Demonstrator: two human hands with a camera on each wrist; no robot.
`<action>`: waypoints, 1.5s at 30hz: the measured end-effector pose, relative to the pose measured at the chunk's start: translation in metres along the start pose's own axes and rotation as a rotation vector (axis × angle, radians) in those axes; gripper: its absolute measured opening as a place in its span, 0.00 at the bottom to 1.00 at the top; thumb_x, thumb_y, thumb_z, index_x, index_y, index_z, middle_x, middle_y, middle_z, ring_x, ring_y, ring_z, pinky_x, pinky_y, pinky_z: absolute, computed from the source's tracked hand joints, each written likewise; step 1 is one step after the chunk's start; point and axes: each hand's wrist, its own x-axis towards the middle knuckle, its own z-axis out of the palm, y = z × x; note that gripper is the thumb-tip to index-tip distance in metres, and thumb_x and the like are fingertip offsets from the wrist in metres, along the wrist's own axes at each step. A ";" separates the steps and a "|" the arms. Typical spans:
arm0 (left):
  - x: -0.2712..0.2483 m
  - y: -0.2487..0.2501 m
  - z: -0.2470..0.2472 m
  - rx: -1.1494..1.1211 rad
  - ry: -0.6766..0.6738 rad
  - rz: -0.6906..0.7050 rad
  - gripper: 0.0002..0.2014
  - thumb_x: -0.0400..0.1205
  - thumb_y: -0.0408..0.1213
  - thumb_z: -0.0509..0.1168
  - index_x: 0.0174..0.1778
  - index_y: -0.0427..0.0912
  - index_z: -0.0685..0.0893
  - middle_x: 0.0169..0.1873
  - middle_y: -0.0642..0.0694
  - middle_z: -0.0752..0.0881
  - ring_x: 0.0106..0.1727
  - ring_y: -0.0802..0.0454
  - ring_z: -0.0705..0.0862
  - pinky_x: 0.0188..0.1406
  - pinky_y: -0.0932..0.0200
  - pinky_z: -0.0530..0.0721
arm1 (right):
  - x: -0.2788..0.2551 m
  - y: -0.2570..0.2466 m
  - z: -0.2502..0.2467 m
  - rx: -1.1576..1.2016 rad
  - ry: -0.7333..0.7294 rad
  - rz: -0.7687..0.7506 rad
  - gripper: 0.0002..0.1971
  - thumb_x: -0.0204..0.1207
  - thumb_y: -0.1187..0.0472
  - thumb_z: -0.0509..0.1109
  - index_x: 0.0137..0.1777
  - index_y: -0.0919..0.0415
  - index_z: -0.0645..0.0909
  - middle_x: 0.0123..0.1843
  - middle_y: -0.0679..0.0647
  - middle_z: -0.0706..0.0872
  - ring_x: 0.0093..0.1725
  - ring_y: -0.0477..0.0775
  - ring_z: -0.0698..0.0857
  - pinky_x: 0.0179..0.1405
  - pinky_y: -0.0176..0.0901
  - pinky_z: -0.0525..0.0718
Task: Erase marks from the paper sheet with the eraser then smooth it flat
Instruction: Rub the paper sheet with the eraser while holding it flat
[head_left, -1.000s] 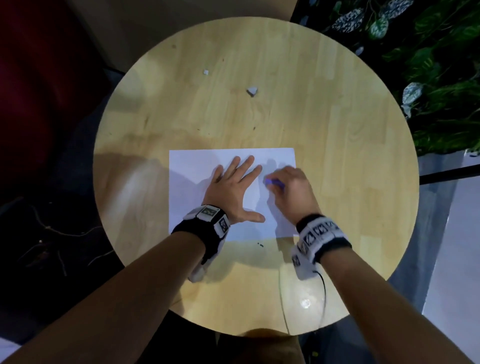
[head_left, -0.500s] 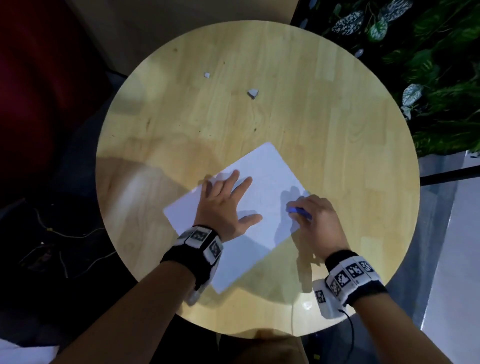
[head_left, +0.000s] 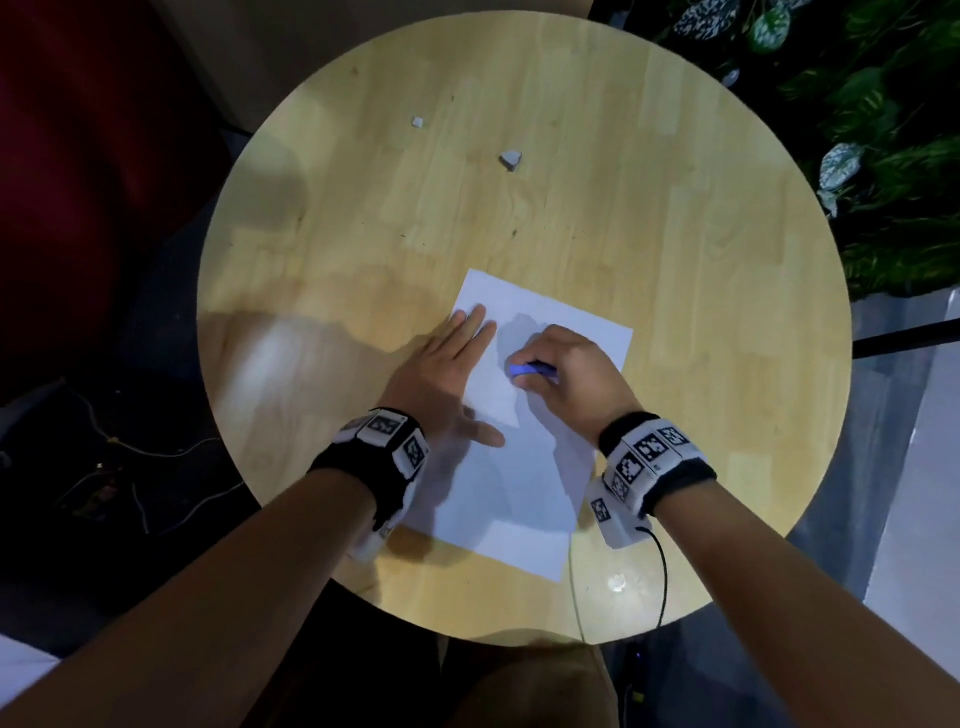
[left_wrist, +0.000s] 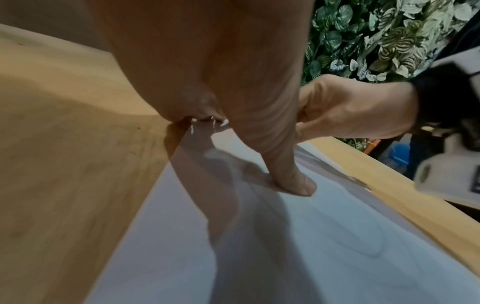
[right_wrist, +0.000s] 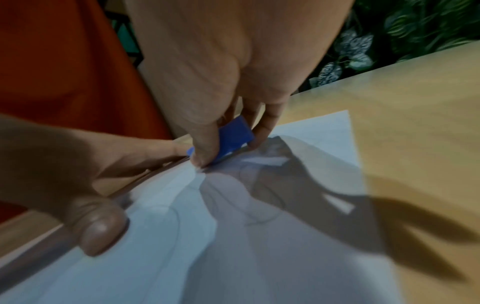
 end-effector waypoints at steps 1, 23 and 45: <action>0.000 0.000 -0.001 0.040 0.008 0.000 0.68 0.61 0.75 0.73 0.88 0.47 0.46 0.88 0.50 0.40 0.88 0.53 0.40 0.83 0.49 0.44 | 0.007 -0.002 0.003 -0.026 0.010 0.000 0.07 0.73 0.63 0.76 0.49 0.54 0.88 0.44 0.47 0.81 0.45 0.48 0.80 0.49 0.42 0.79; 0.008 0.000 -0.021 0.203 -0.123 -0.011 0.70 0.59 0.72 0.76 0.88 0.52 0.42 0.87 0.52 0.34 0.87 0.54 0.39 0.83 0.46 0.44 | -0.017 -0.019 0.015 -0.208 0.034 -0.121 0.06 0.70 0.71 0.74 0.42 0.61 0.89 0.40 0.54 0.84 0.42 0.60 0.80 0.39 0.48 0.81; 0.012 -0.011 -0.029 0.206 -0.157 0.070 0.72 0.58 0.74 0.75 0.88 0.48 0.39 0.87 0.53 0.34 0.87 0.54 0.39 0.83 0.44 0.50 | -0.004 -0.023 0.026 -0.169 0.176 0.003 0.05 0.73 0.69 0.73 0.44 0.61 0.89 0.41 0.54 0.85 0.41 0.60 0.81 0.39 0.53 0.83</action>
